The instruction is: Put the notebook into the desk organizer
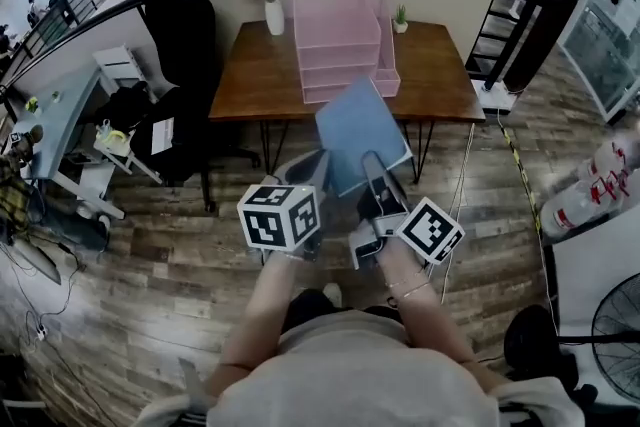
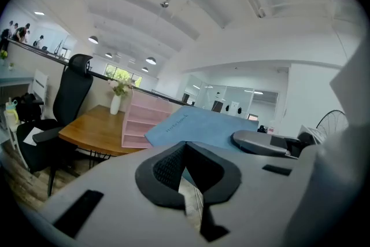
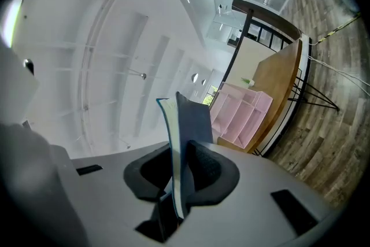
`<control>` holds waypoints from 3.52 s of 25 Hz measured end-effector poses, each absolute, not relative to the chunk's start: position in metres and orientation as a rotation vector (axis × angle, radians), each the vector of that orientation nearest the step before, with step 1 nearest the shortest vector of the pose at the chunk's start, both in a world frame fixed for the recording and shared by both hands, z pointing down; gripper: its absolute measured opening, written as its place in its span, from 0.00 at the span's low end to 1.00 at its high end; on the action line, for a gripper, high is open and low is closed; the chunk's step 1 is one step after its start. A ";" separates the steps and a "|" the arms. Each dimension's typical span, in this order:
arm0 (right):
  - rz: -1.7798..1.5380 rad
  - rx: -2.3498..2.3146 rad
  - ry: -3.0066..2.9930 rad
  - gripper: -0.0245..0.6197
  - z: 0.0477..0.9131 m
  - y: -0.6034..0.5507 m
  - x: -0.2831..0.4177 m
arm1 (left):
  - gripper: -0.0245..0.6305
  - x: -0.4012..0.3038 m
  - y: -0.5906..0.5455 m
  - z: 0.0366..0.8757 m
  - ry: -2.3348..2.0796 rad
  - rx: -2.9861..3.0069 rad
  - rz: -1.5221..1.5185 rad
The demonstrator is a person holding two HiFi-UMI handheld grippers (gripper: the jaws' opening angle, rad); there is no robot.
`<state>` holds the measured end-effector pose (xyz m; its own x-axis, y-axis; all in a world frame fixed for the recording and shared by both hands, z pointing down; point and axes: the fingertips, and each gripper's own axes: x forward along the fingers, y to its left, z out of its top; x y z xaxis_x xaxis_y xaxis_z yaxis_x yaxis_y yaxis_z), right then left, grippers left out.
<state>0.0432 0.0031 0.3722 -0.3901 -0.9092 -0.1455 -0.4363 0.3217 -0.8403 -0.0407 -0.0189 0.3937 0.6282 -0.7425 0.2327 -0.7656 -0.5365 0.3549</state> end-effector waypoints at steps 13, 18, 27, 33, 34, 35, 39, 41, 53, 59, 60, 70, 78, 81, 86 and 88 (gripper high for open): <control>-0.956 -1.212 1.902 0.15 0.378 -0.043 0.037 | 0.05 -0.051 -0.075 0.403 -1.126 2.413 0.059; -0.969 -1.199 1.898 0.15 0.379 -0.064 0.041 | 0.05 -0.047 -0.095 0.406 -1.132 2.412 0.058; -0.909 -1.126 1.925 0.15 0.357 -0.138 0.056 | 0.05 -0.029 -0.157 0.386 -1.131 2.426 0.004; -0.894 -1.072 1.941 0.15 0.338 -0.201 0.062 | 0.05 -0.027 -0.212 0.370 -1.188 2.436 -0.020; -0.893 -1.065 1.949 0.15 0.336 -0.211 0.063 | 0.05 -0.027 -0.220 0.369 -1.199 2.433 -0.022; -0.897 -1.056 1.955 0.15 0.334 -0.220 0.062 | 0.05 -0.028 -0.229 0.368 -1.210 2.427 -0.022; -0.926 -1.010 1.975 0.15 0.333 -0.252 0.058 | 0.05 -0.027 -0.261 0.367 -1.246 2.410 -0.028; -0.939 -0.994 1.985 0.15 0.333 -0.267 0.058 | 0.05 -0.023 -0.276 0.364 -1.256 2.412 -0.034; -1.021 -0.954 2.017 0.15 0.349 -0.318 0.072 | 0.05 -0.005 -0.325 0.380 -1.312 2.352 -0.024; -1.046 -0.974 2.005 0.15 0.364 -0.320 0.078 | 0.05 -0.007 -0.327 0.395 -1.321 2.314 -0.003; -1.047 -0.978 2.001 0.15 0.364 -0.321 0.079 | 0.05 -0.007 -0.328 0.396 -1.318 2.312 -0.002; -1.063 -1.042 1.946 0.14 0.378 -0.320 0.076 | 0.05 -0.013 -0.328 0.404 -1.268 2.299 0.025; -1.159 -1.083 1.819 0.13 0.404 -0.316 0.074 | 0.05 -0.022 -0.321 0.413 -1.238 2.287 0.054; -1.175 -1.093 1.803 0.13 0.409 -0.317 0.072 | 0.05 -0.025 -0.321 0.414 -1.232 2.285 0.054; -1.210 -1.113 1.759 0.14 0.419 -0.316 0.068 | 0.05 -0.030 -0.324 0.416 -1.219 2.281 0.039; -1.215 -1.125 1.742 0.14 0.424 -0.316 0.067 | 0.05 -0.031 -0.324 0.416 -1.217 2.280 0.032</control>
<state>0.0673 -0.3155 0.4237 -0.3586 -0.9304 -0.0757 -0.2503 0.1739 -0.9524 -0.0314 -0.3241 0.4163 0.5898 -0.7614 0.2690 -0.7745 -0.4389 0.4555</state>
